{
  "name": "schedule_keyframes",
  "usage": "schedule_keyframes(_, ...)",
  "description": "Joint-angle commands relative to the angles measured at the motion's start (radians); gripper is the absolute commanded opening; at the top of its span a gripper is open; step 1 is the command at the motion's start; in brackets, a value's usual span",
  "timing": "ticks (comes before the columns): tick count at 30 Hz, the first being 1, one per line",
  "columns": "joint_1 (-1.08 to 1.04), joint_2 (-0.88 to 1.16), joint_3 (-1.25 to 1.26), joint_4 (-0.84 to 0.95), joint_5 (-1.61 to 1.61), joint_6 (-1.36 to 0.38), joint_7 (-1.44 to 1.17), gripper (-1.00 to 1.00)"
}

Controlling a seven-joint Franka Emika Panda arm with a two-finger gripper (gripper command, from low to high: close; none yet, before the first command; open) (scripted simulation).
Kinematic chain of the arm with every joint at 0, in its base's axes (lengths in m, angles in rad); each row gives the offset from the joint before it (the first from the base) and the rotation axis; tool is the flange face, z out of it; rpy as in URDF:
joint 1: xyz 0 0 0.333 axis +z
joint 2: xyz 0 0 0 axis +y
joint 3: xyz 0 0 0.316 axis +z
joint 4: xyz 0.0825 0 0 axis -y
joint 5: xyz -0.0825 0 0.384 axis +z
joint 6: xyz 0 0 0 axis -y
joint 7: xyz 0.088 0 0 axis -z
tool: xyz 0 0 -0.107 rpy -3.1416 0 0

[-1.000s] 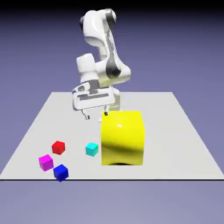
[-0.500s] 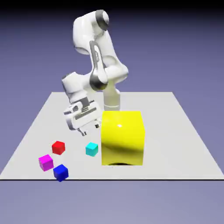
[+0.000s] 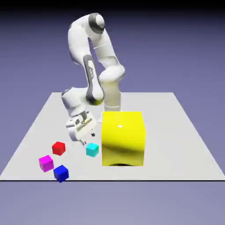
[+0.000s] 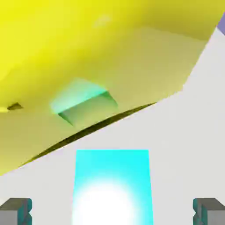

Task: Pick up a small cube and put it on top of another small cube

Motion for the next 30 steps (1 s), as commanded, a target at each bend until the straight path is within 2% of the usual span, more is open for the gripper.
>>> schedule_keyframes(1,0.036,-0.013,-0.035,0.003,-0.006,0.016,0.002,0.0)
schedule_keyframes(12,0.433,-0.157,-0.422,0.04,-0.073,0.196,0.027,0.0)
schedule_keyframes(13,0.433,-0.157,-0.422,0.04,-0.073,0.196,0.027,-1.0)
schedule_keyframes(28,-0.071,0.026,0.069,-0.005,0.012,-0.033,-0.003,-1.0)
schedule_keyframes(30,-0.018,0.017,-0.004,0.064,0.007,-0.044,0.071,-1.0)
